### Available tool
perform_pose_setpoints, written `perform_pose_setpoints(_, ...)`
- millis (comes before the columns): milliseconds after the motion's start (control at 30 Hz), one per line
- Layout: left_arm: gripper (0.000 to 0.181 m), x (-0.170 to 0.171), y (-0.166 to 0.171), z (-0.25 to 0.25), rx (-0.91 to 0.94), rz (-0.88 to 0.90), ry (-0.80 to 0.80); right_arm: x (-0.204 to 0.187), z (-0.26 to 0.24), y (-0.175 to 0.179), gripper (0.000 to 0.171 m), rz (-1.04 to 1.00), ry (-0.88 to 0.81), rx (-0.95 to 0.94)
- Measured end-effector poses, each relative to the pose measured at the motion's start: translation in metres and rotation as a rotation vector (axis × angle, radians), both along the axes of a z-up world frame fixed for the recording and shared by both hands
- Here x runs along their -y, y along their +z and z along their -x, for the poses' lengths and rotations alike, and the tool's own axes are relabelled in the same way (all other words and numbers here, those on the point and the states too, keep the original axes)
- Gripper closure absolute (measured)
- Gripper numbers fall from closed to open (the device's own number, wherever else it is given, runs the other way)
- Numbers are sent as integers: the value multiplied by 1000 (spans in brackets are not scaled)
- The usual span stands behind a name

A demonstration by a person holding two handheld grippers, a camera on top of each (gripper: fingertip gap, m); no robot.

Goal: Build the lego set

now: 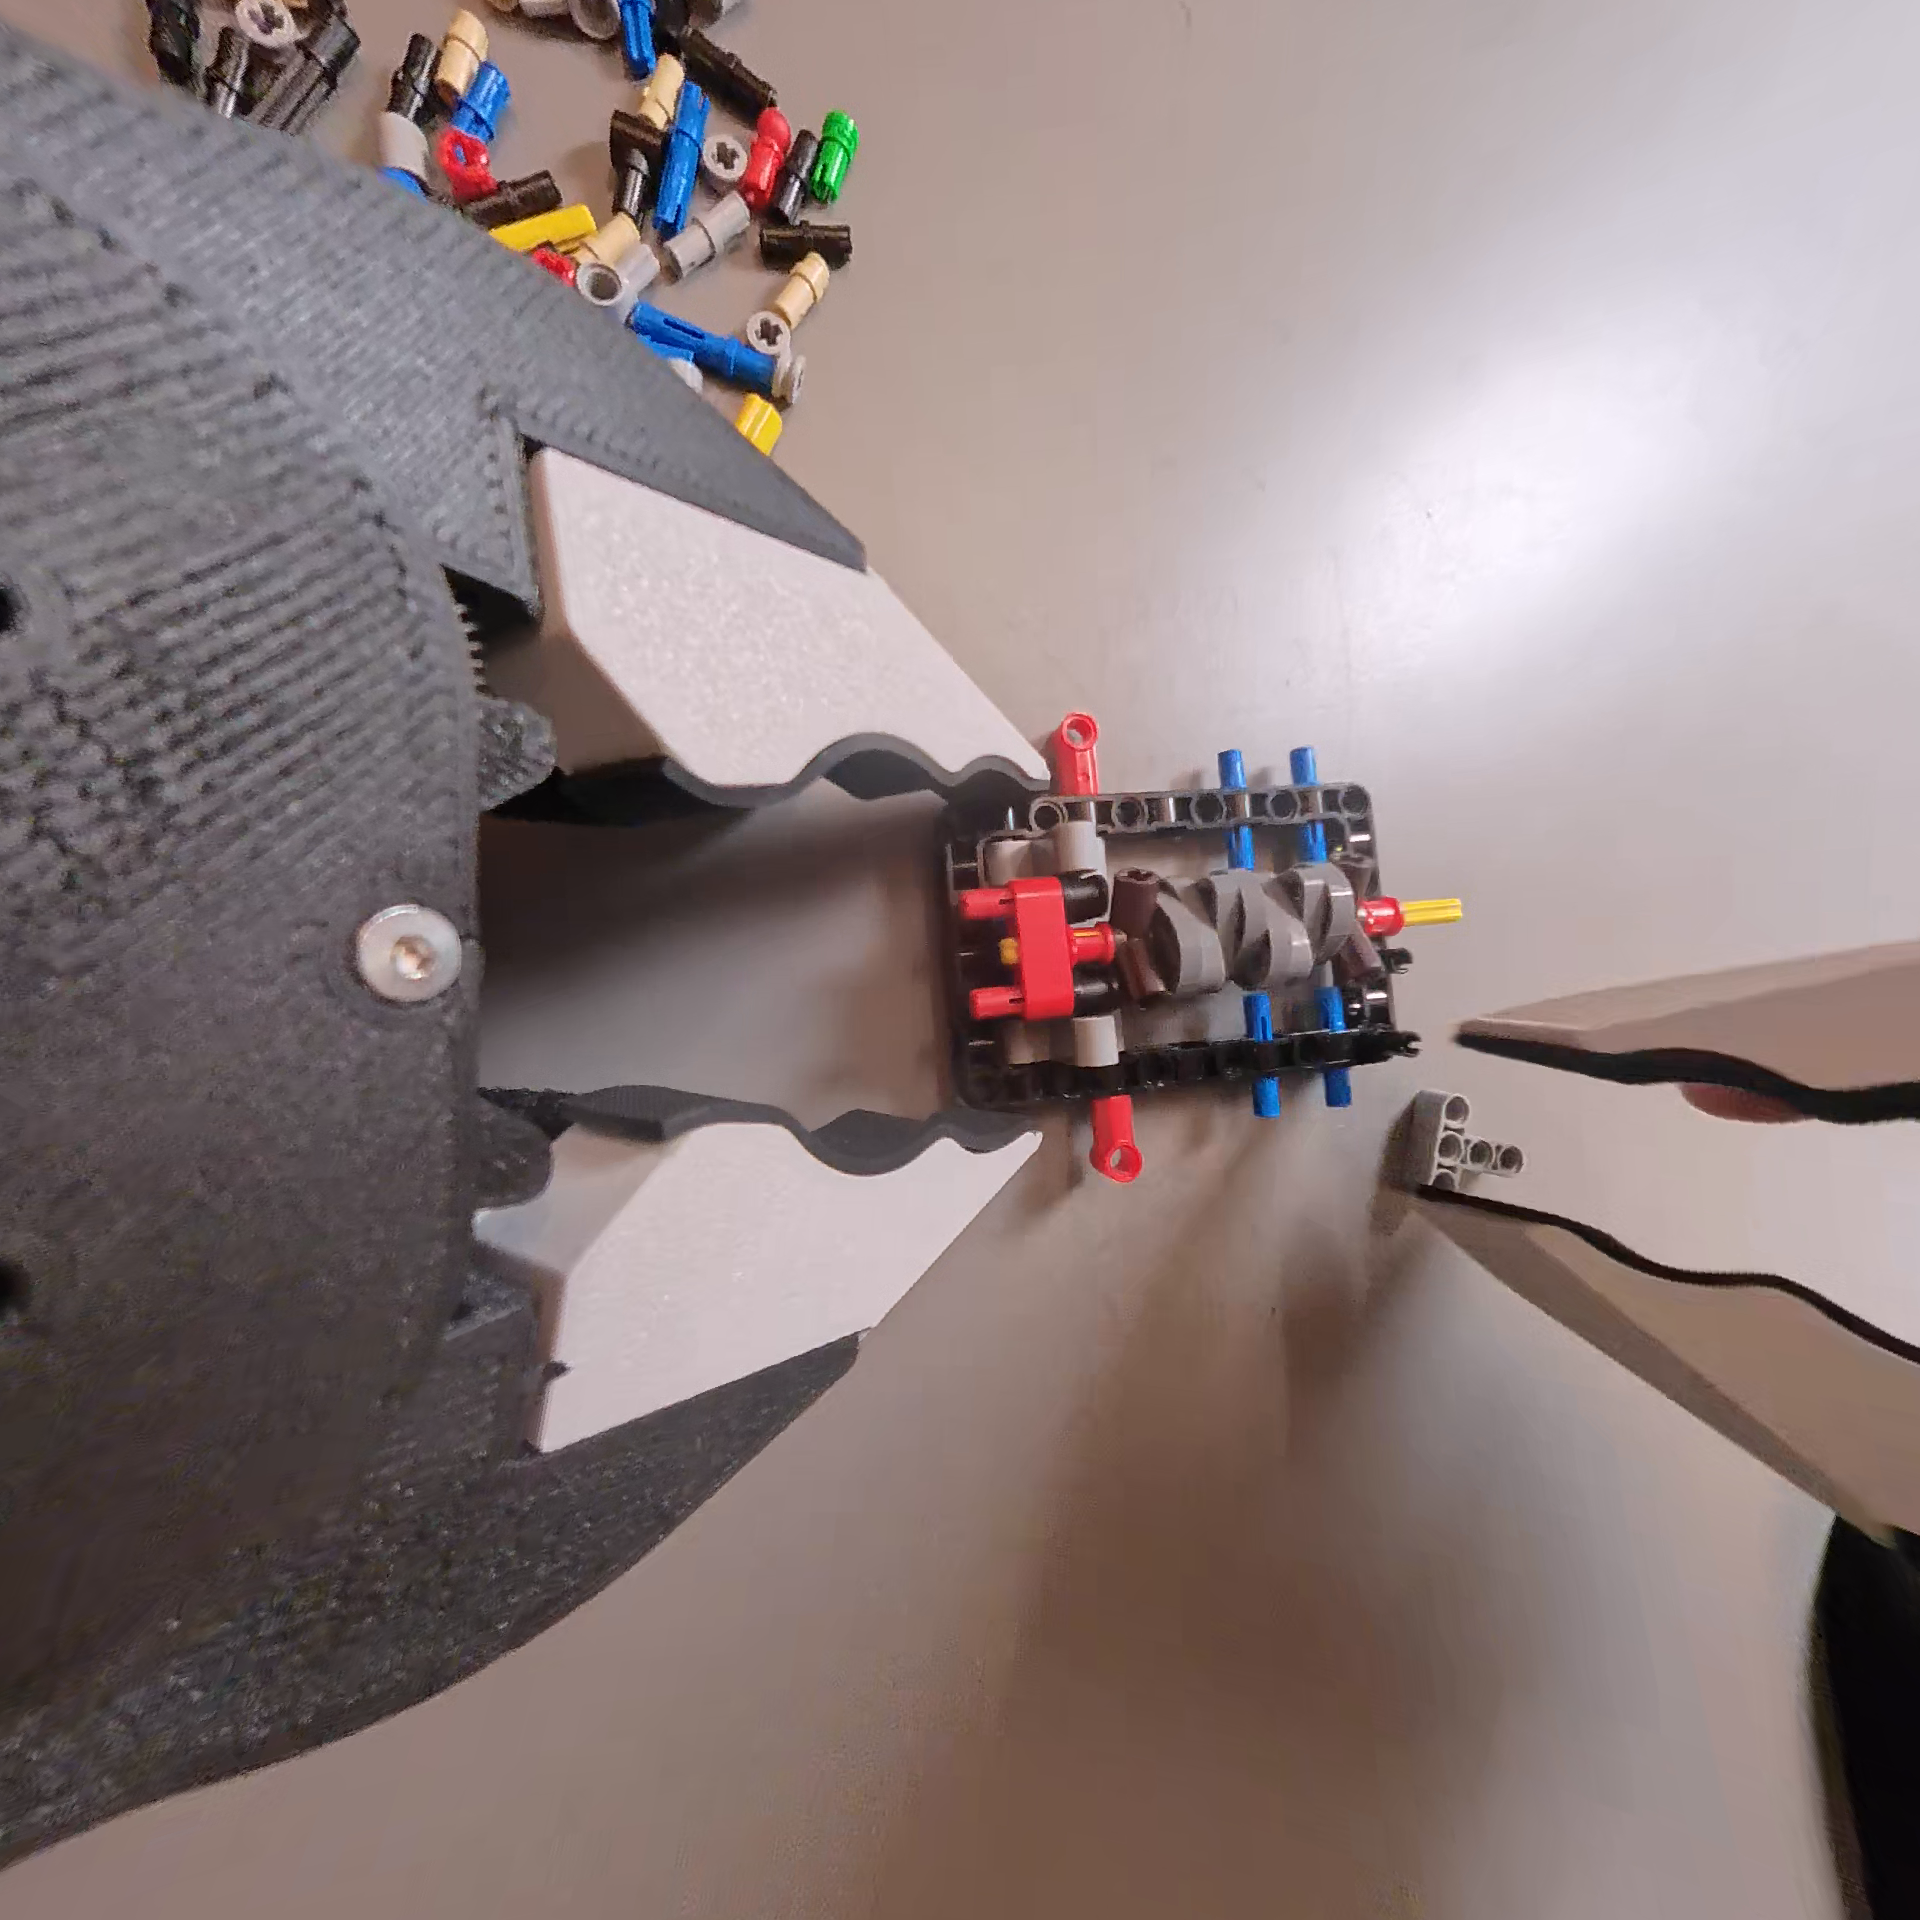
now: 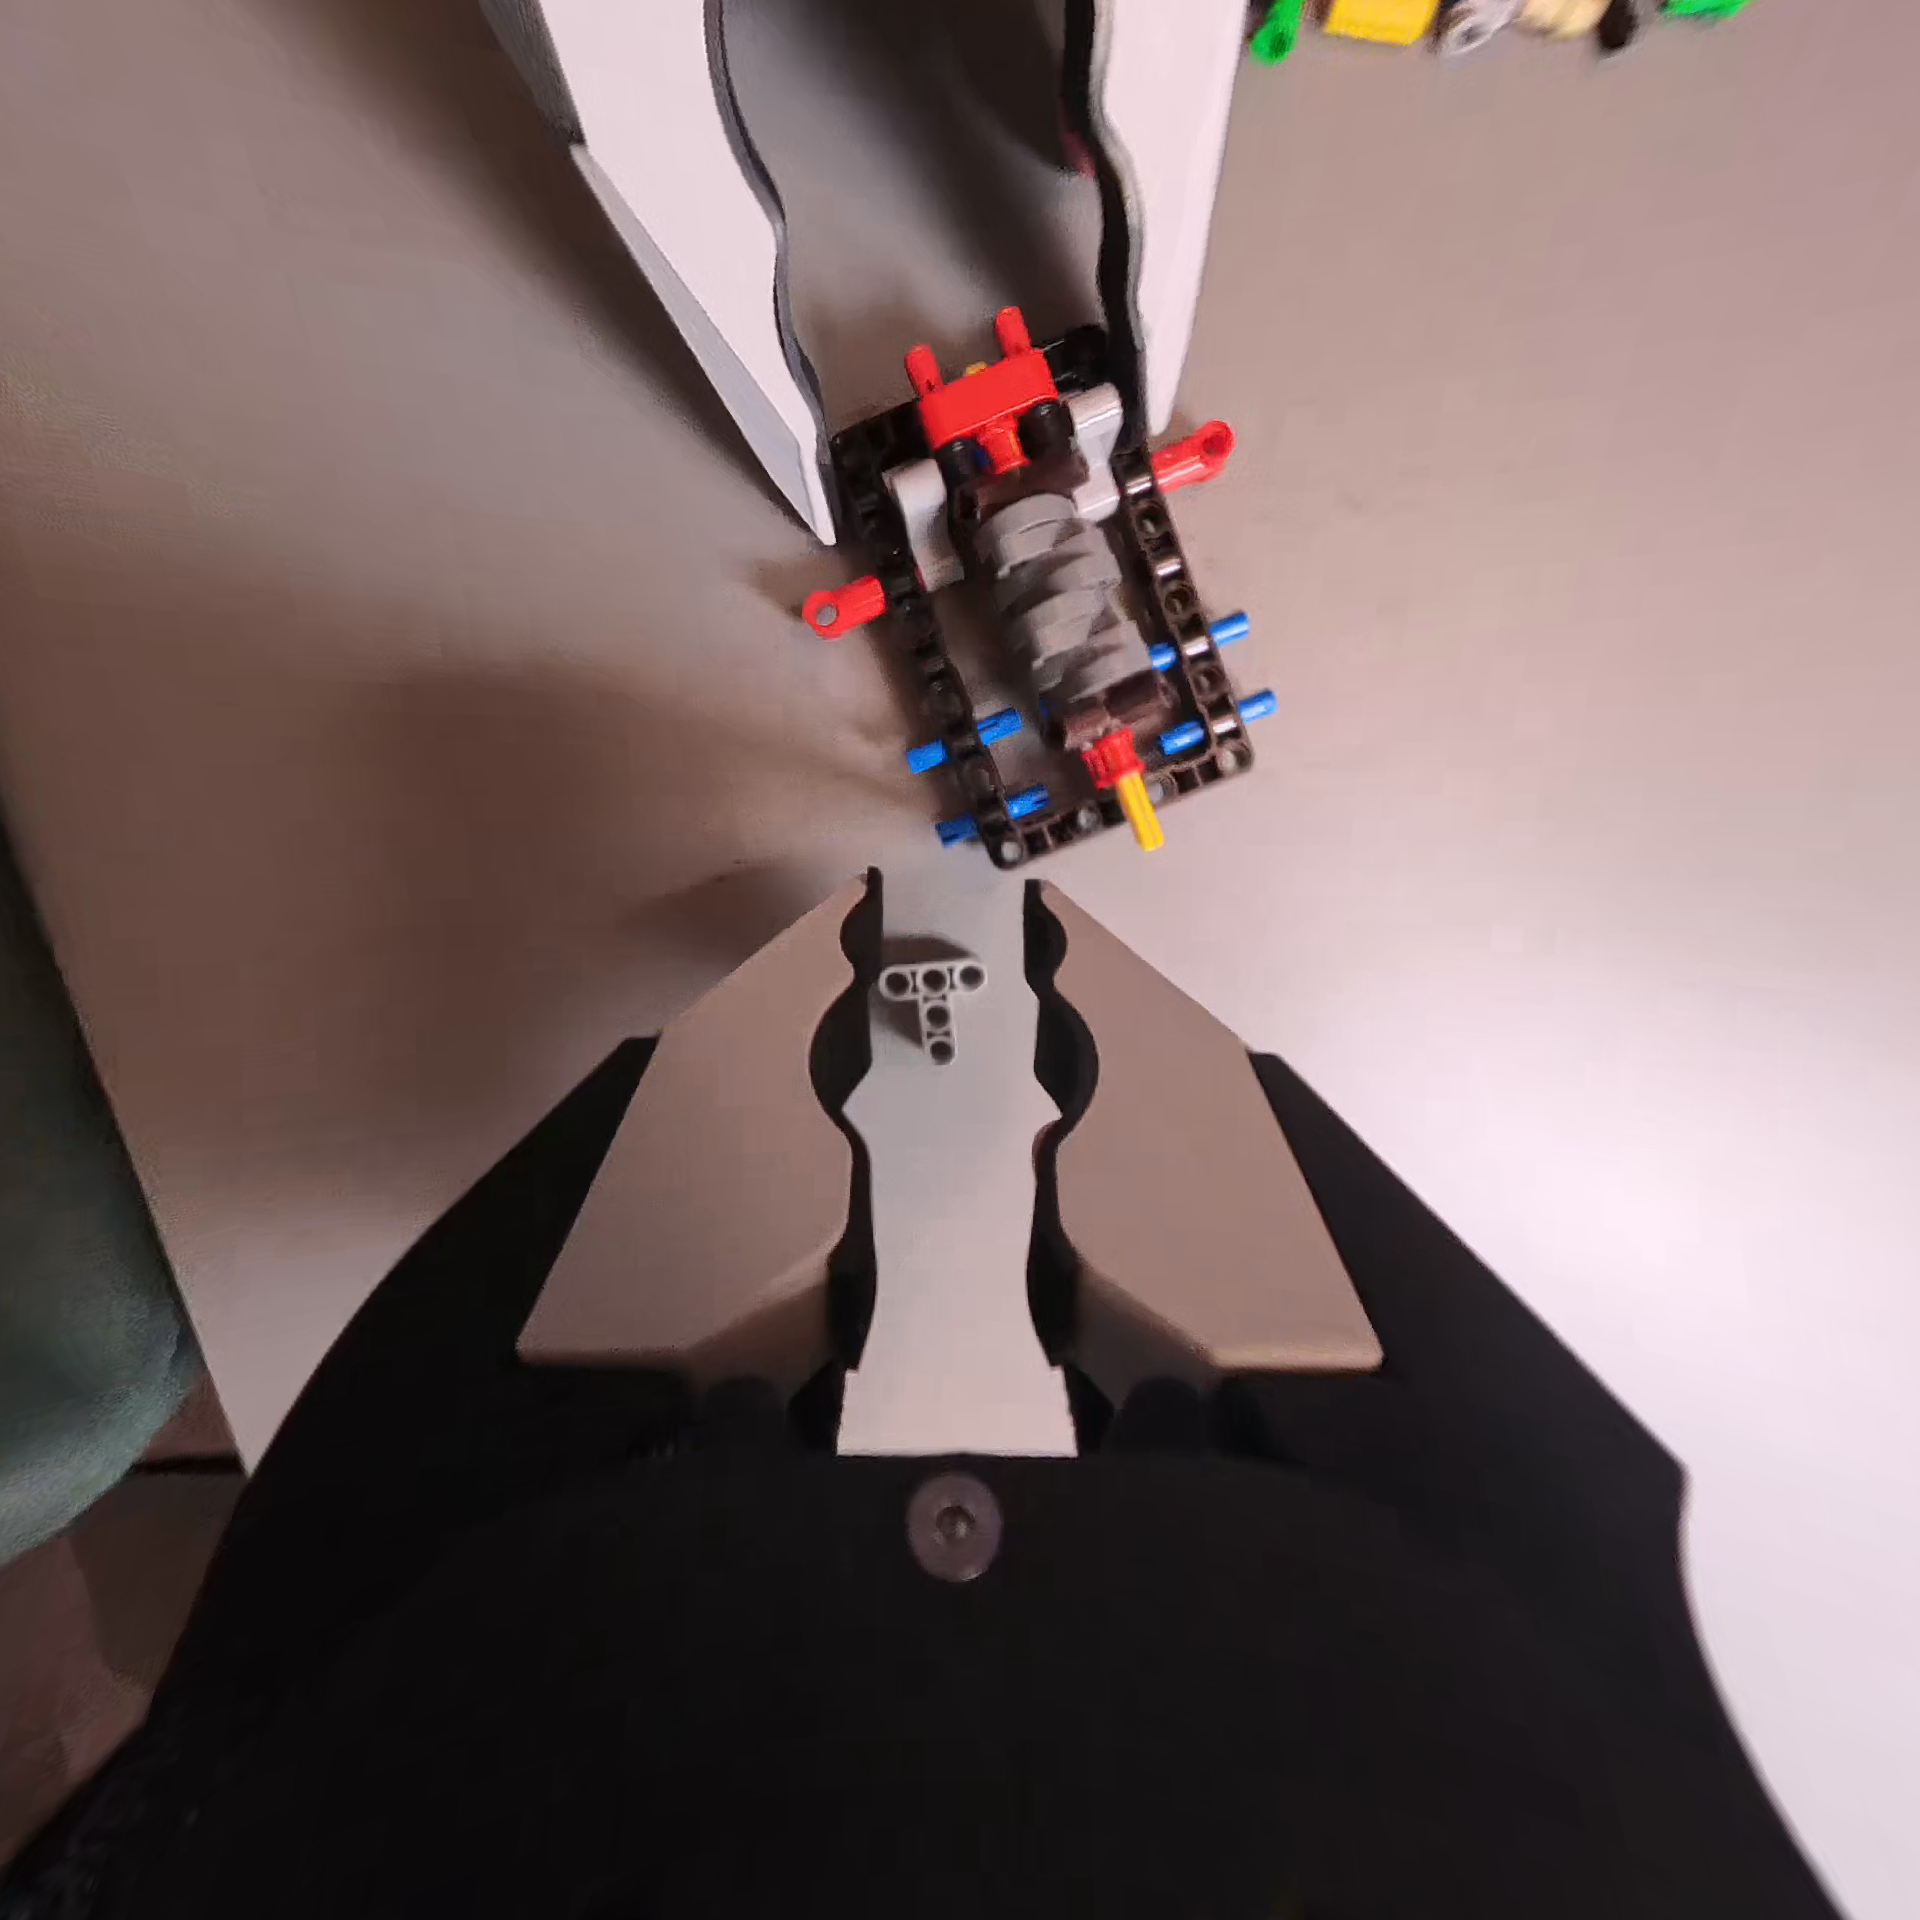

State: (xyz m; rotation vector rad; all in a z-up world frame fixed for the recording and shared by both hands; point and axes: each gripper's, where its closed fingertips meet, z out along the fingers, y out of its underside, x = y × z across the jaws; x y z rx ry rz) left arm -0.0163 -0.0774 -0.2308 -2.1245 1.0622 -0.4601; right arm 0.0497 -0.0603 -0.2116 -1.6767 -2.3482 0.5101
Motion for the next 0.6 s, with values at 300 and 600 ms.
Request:
perform_pose_setpoints(300, 122, -1, 1, -1, -17, -43, -17, -7, -41, -10, 140, 20, -105, -175)
perform_pose_setpoints(600, 122, 3, 1, -3, 0, -47, -59, -4, -25, -18, 148, -3, -43, -210)
